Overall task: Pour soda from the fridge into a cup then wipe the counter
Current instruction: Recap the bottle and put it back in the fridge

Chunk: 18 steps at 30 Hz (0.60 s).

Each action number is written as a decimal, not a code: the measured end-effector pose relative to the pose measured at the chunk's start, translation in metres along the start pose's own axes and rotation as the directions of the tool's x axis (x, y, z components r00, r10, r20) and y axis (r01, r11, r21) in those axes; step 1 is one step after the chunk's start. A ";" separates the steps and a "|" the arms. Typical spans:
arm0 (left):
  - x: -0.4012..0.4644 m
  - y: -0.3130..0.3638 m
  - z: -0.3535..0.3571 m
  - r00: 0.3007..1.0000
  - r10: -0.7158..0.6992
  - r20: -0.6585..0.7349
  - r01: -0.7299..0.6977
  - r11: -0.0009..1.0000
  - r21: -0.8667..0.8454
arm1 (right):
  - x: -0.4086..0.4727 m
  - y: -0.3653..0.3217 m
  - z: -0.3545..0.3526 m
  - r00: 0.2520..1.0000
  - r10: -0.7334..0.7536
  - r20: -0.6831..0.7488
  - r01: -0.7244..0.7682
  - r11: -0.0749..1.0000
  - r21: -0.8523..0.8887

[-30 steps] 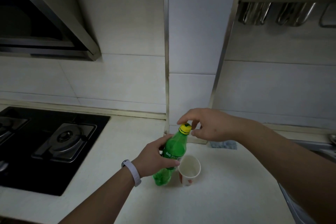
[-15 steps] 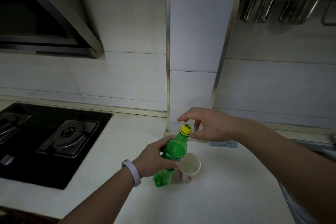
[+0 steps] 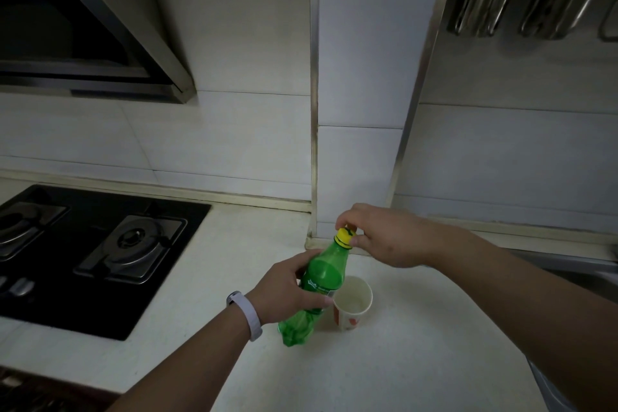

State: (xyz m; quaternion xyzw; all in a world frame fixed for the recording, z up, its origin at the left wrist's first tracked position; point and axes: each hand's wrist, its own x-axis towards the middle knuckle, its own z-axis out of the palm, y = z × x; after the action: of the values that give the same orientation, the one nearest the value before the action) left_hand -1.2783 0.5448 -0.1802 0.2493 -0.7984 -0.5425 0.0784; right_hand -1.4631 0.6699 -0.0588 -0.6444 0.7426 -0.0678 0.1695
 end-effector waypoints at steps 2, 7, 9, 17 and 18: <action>-0.001 0.001 0.001 1.000 0.007 -0.007 -0.006 1.000 0.015 | 0.000 0.000 0.001 1.000 0.018 0.011 -0.017 0.999 -0.028; -0.002 0.001 0.003 1.000 0.026 -0.017 -0.026 0.999 0.034 | -0.001 0.003 0.004 0.999 0.044 0.014 -0.043 0.997 -0.061; -0.003 0.001 0.005 1.000 0.027 -0.014 -0.027 0.999 0.031 | -0.001 0.004 0.006 0.998 0.062 0.010 -0.061 0.996 -0.064; -0.005 0.000 0.002 0.996 -0.001 0.086 0.001 1.000 -0.002 | -0.007 0.004 0.001 0.999 0.028 0.021 -0.031 0.984 0.177; -0.005 0.001 0.000 0.995 -0.001 0.098 0.002 1.000 -0.004 | -0.008 0.003 0.000 0.999 0.012 0.033 -0.017 0.984 0.176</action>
State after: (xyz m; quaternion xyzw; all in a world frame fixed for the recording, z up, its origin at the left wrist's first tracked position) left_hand -1.2745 0.5476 -0.1782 0.2229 -0.8001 -0.5555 0.0395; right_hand -1.4649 0.6781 -0.0583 -0.6224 0.7356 -0.1216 0.2380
